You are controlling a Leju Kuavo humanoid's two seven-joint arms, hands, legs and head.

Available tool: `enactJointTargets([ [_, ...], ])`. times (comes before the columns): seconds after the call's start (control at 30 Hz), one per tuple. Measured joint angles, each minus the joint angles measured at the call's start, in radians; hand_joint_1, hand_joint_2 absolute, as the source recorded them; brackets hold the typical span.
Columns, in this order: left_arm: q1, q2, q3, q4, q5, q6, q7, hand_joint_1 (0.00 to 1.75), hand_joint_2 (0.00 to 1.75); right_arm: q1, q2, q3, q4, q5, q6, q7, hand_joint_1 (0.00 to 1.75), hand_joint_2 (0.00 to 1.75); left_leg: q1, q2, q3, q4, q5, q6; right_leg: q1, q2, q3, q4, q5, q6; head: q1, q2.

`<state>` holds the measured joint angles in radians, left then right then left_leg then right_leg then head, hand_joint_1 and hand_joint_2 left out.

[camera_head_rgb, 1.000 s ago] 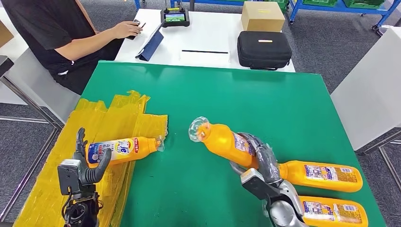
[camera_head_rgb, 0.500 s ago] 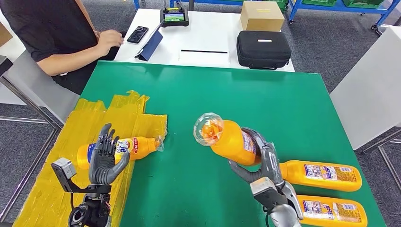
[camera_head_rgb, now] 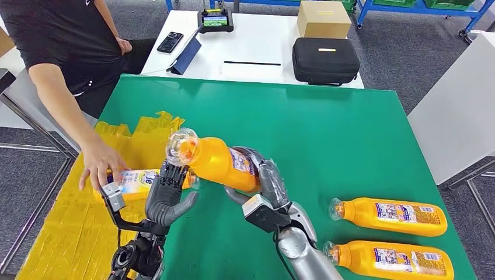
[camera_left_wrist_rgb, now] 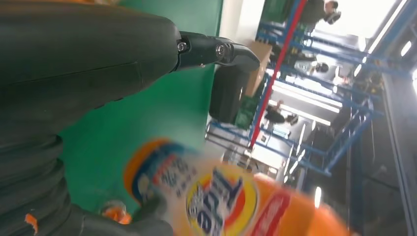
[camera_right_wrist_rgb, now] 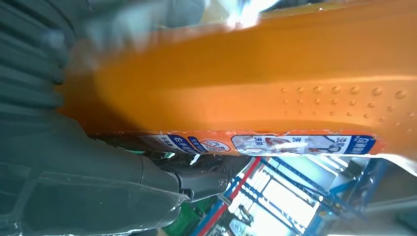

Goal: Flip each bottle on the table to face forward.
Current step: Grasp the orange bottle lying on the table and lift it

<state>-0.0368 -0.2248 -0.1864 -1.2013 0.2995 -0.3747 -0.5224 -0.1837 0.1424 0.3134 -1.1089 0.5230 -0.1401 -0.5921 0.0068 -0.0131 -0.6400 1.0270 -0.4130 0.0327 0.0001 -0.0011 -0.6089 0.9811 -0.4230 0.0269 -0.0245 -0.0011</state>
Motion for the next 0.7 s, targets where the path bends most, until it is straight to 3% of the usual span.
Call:
enactJointTargets([
  [0.2,-0.018,-0.003,-0.042,0.0,0.004,0.007,0.004,0.0,1.75,-0.02,0.036,0.017,0.05,0.015,0.0,0.025,1.75,1.75,0.0,0.0,0.0,0.0,0.0,0.0,0.0,0.0,0.0,0.0,0.0,0.0,0.0,0.0],
  [0.7,-0.046,-0.008,-0.069,0.003,0.008,0.008,0.013,0.0,1.75,-0.043,0.056,0.017,0.127,0.025,0.007,0.033,1.75,1.75,0.0,0.0,0.0,0.0,0.0,0.0,0.0,0.0,0.0,0.0,0.0,0.0,0.0,0.0],
])
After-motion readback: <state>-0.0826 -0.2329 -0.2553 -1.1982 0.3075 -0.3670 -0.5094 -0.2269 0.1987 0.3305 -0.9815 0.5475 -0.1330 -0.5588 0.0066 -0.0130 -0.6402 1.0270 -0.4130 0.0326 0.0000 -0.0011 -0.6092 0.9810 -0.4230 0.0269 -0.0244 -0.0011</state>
